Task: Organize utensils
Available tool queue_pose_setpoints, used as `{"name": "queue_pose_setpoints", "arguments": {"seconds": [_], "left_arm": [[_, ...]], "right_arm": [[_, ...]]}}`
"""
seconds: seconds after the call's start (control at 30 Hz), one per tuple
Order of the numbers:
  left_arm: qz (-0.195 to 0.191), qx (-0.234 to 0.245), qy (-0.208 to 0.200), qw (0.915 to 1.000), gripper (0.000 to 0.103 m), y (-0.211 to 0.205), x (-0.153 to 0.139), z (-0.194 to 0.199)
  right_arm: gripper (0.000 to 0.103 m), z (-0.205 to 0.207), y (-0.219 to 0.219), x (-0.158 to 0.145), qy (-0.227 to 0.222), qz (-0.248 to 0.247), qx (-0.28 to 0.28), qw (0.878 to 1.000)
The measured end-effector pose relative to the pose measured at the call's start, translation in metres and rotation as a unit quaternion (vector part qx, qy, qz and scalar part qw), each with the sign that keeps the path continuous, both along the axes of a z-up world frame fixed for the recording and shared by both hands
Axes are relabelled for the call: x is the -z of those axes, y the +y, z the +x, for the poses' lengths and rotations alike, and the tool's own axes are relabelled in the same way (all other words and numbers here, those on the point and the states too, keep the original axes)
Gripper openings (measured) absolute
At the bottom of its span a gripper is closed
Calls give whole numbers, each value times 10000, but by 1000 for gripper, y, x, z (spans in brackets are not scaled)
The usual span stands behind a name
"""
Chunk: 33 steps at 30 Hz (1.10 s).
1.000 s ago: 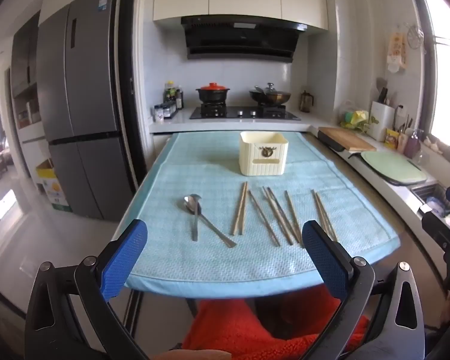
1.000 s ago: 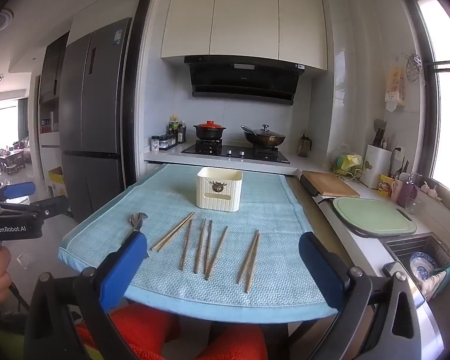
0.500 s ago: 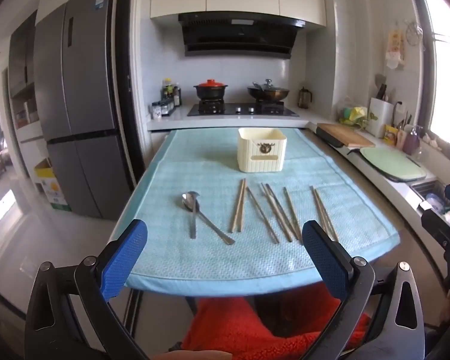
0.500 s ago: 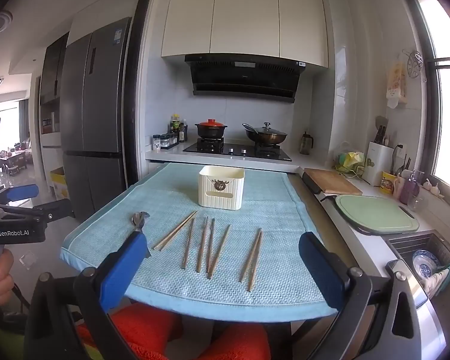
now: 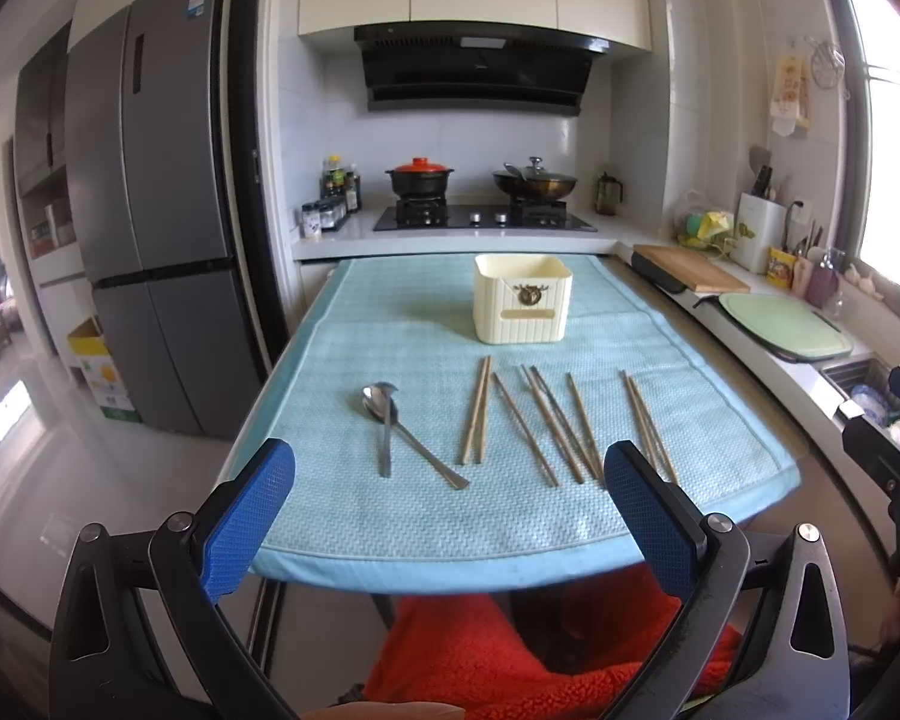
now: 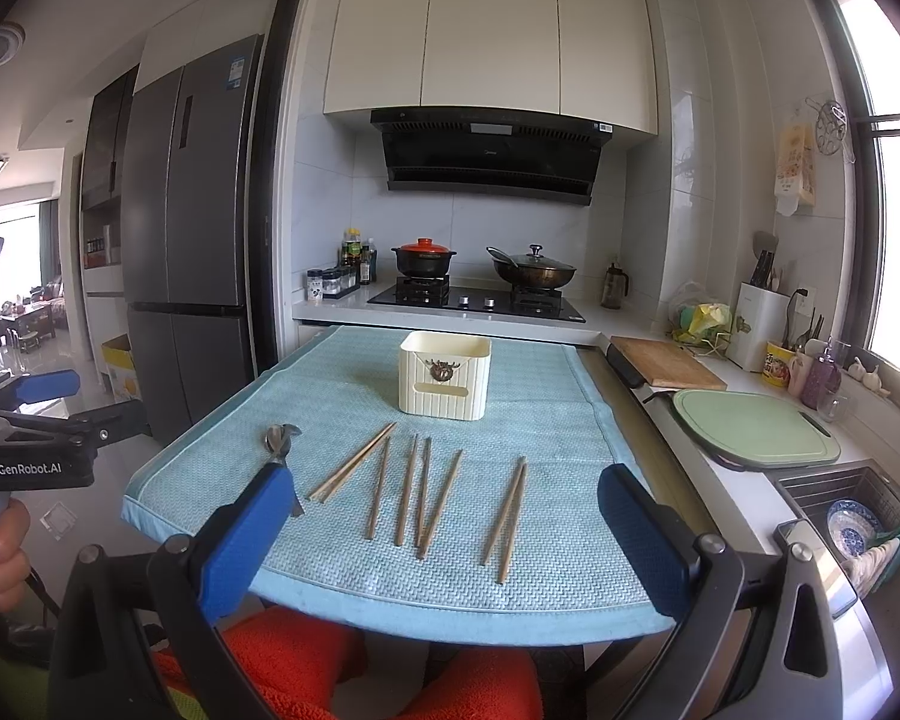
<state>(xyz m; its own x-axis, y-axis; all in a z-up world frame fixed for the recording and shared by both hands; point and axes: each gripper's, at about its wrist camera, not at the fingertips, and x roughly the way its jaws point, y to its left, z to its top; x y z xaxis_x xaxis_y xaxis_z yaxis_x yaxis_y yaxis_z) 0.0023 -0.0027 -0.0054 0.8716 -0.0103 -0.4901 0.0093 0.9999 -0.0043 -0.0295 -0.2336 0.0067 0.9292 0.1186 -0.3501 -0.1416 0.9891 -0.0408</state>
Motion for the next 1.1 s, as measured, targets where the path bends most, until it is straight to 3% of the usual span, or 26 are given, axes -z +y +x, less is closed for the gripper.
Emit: {"name": "queue_pose_setpoints", "arguments": {"seconds": [1.1], "left_arm": [[55, 83, 39, 9999, 103, -12, 15, -7]], "right_arm": [[103, 0, 0, 1, 9, 31, 13, 10000]]}}
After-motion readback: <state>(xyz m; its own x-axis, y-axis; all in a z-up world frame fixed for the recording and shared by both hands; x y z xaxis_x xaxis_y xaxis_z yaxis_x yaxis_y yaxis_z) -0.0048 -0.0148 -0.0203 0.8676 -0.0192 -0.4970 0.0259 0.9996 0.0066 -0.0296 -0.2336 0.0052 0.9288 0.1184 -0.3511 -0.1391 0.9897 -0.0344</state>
